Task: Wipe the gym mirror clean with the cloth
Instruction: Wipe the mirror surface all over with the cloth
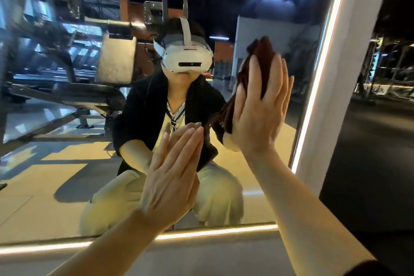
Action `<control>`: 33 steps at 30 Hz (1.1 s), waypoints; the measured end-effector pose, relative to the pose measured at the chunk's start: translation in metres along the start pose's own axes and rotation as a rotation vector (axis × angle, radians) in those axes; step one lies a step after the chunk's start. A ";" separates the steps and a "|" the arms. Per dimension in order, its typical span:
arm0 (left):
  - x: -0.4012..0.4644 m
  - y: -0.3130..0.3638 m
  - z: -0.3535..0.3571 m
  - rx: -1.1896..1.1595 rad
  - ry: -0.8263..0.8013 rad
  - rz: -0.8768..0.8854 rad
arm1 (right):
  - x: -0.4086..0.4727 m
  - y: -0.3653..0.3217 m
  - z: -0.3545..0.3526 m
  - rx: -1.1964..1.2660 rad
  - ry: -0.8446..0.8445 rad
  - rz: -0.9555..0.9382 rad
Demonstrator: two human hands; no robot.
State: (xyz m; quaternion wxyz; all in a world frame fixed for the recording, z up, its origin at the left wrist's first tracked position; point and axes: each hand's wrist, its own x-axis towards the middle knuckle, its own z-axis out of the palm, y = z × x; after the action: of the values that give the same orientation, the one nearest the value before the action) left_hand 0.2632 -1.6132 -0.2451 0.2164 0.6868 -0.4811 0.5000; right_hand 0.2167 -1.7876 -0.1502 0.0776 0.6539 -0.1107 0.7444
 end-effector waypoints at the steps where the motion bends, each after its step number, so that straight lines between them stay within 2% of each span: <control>1: 0.002 0.002 0.000 -0.006 0.000 0.006 | -0.005 0.000 -0.001 0.001 0.005 0.039; 4: 0.004 0.000 -0.003 -0.004 -0.006 0.035 | -0.081 0.009 -0.026 0.000 -0.104 0.032; 7: 0.014 -0.007 -0.009 0.019 0.002 0.067 | -0.133 0.024 -0.049 -0.040 -0.226 -0.131; 11: 0.055 -0.016 -0.026 0.119 -0.005 0.129 | -0.019 0.020 -0.017 -0.024 -0.084 -0.241; 14: 0.089 -0.027 -0.038 0.187 0.059 0.162 | 0.083 0.009 0.004 -0.017 0.013 -0.132; 16: 0.108 -0.030 -0.045 0.220 0.071 0.170 | 0.094 0.003 0.006 -0.016 0.019 -0.007; 18: 0.121 -0.032 -0.051 0.250 0.069 0.190 | 0.054 0.000 0.000 -0.020 -0.027 0.009; 21: 0.128 -0.037 -0.058 0.315 0.046 0.224 | -0.023 0.010 -0.021 -0.036 -0.181 -0.328; 23: 0.131 -0.043 -0.064 0.353 0.028 0.232 | -0.012 0.029 -0.026 -0.043 -0.209 -0.472; 25: 0.137 -0.049 -0.074 0.384 0.013 0.231 | 0.041 0.035 -0.019 -0.062 -0.130 -0.360; 27: 0.143 -0.055 -0.084 0.421 0.025 0.227 | 0.109 0.028 -0.004 -0.049 -0.022 -0.100; 29: 0.150 -0.061 -0.092 0.446 0.043 0.225 | 0.161 0.006 0.011 0.008 0.058 0.083; 31: 0.155 -0.069 -0.101 0.439 0.037 0.213 | 0.171 -0.029 0.021 0.019 0.072 0.113; 33: 0.157 -0.078 -0.110 0.436 0.034 0.196 | 0.144 -0.061 0.022 -0.033 -0.020 0.039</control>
State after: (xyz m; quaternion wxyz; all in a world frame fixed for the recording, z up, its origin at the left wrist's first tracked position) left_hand 0.2845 -1.5626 -0.0452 0.0213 0.6587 -0.4224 0.6223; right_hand 0.2348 -1.7387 -0.0007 0.0726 0.6577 -0.1366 0.7372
